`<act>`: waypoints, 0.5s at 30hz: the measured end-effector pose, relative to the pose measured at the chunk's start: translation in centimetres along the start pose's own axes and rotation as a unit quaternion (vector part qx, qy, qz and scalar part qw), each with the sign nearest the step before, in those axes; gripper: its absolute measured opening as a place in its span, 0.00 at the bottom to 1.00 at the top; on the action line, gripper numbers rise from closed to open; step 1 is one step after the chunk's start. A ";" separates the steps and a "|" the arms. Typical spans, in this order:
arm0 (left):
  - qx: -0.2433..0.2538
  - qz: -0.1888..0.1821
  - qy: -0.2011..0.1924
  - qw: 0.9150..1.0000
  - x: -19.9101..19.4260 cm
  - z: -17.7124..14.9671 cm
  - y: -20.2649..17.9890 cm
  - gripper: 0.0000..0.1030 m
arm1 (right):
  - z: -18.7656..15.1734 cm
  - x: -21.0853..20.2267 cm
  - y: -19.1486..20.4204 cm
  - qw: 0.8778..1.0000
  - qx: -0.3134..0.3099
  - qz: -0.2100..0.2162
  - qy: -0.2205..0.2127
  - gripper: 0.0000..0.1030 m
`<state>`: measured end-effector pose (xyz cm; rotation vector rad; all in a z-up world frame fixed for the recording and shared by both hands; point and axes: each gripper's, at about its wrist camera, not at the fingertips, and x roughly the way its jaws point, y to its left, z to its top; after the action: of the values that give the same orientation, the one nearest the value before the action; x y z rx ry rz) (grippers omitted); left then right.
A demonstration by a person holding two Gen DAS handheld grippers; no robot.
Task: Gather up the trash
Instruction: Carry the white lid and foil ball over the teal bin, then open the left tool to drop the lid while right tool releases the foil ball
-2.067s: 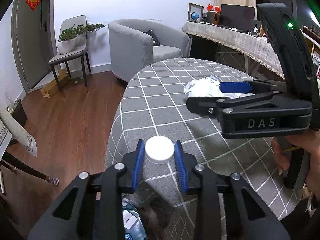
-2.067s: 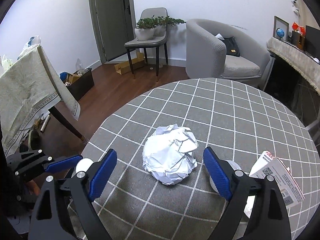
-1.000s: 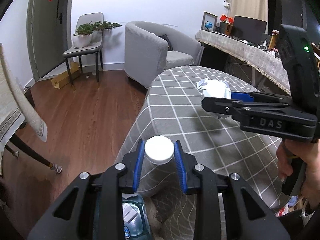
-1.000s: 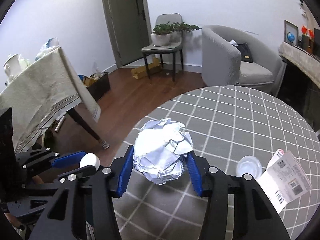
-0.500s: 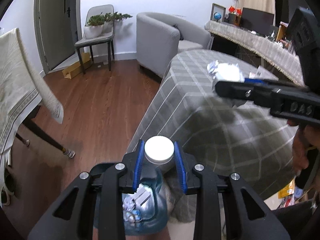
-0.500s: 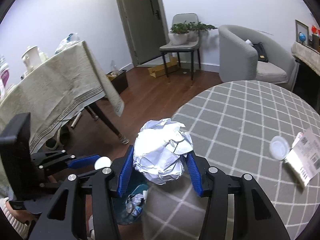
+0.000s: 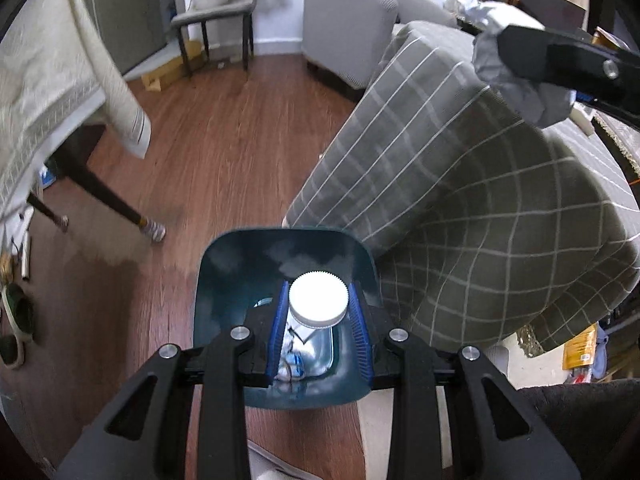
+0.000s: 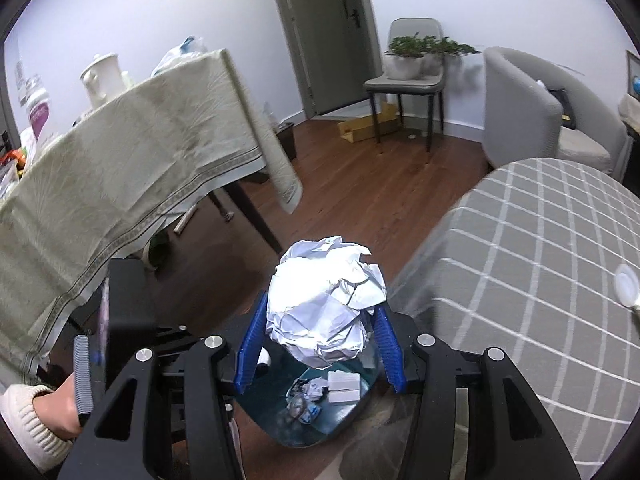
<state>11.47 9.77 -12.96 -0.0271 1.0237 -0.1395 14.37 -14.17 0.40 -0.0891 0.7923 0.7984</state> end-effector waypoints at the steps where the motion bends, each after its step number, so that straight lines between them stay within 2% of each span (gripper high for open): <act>1: -0.002 -0.001 0.004 1.000 0.2 -0.2 0.3 0.32 | 0.0 0.4 0.4 1.000 -0.003 0.002 0.003 0.50; 10: -0.030 0.007 0.048 0.998 2.0 -1.8 3.8 0.32 | 0.2 3.2 2.5 1.000 -0.012 0.016 0.024 0.50; 12: -0.036 0.001 0.053 0.998 2.1 -2.1 4.3 0.37 | 0.1 3.7 2.8 0.999 -0.013 0.017 0.028 0.50; 13: -0.040 -0.001 0.053 0.998 2.0 -2.2 4.7 0.47 | 0.1 3.9 2.9 0.999 -0.013 0.017 0.029 0.50; 15: -0.044 -0.002 0.049 0.998 1.8 -2.3 5.0 0.50 | 0.1 4.4 3.2 0.999 -0.014 0.017 0.033 0.50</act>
<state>10.94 14.56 -16.14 -0.1030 1.1264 -0.0997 14.19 -9.19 -1.81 -0.1272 0.8472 0.8426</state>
